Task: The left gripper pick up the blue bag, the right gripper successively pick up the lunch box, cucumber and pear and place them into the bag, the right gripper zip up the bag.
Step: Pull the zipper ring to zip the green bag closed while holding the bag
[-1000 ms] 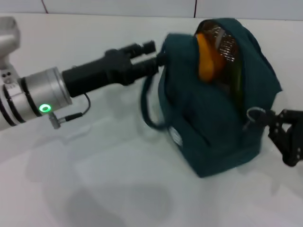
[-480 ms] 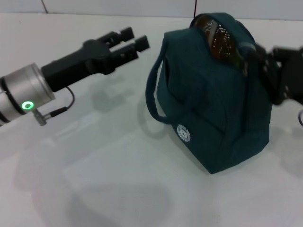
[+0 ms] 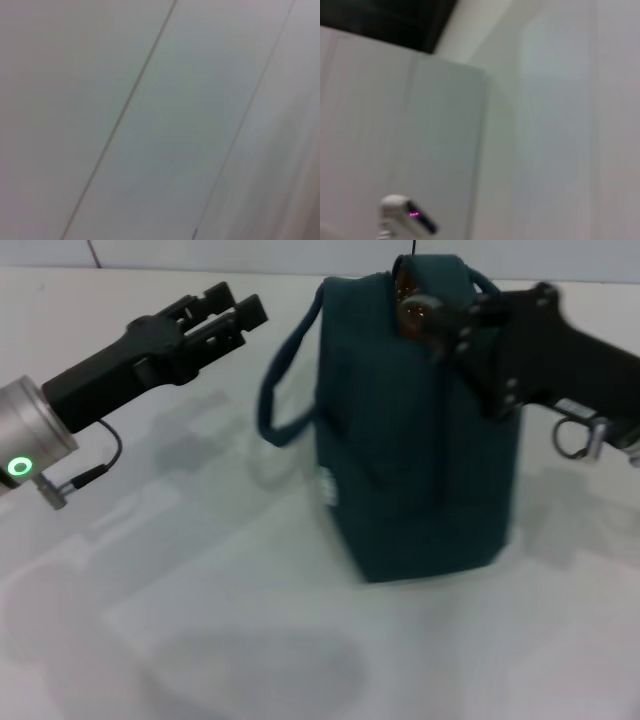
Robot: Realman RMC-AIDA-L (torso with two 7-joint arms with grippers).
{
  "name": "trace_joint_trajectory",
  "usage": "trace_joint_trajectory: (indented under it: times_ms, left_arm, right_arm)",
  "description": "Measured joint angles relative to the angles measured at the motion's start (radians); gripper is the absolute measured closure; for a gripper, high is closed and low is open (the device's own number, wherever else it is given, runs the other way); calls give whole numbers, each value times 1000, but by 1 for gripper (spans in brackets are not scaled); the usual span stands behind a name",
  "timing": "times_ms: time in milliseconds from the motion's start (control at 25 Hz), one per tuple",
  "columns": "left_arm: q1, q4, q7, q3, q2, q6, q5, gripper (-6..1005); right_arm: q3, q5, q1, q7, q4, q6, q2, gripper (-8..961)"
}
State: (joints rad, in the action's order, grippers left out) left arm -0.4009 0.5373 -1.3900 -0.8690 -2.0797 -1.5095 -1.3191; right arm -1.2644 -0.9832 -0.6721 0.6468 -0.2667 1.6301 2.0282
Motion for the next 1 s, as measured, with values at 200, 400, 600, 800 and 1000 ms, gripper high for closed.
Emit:
trace_joint_trajectory:
  times_ms: [200, 400, 600, 800, 1000]
  left_arm:
    - [21, 0, -2, 27, 4, 0, 3, 292]
    - [25, -1, -5, 30, 2, 0, 3, 293]
    - [50, 2, -29, 30, 11, -28, 2, 294]
    - [90, 15, -71, 25, 45, -108, -11, 296]
    - [158, 113, -175, 23, 57, -178, -55, 297]
  right_arm:
    - [-71, 1, -22, 3, -50, -21, 0, 947]
    - [-103, 2, -29, 4, -65, -58, 0, 947]
    - [-148, 5, -28, 5, -65, -97, 0, 947]
    - [-202, 57, -25, 13, -57, -131, 0, 946]
    - [-266, 103, -28, 6, -67, -168, 0, 946]
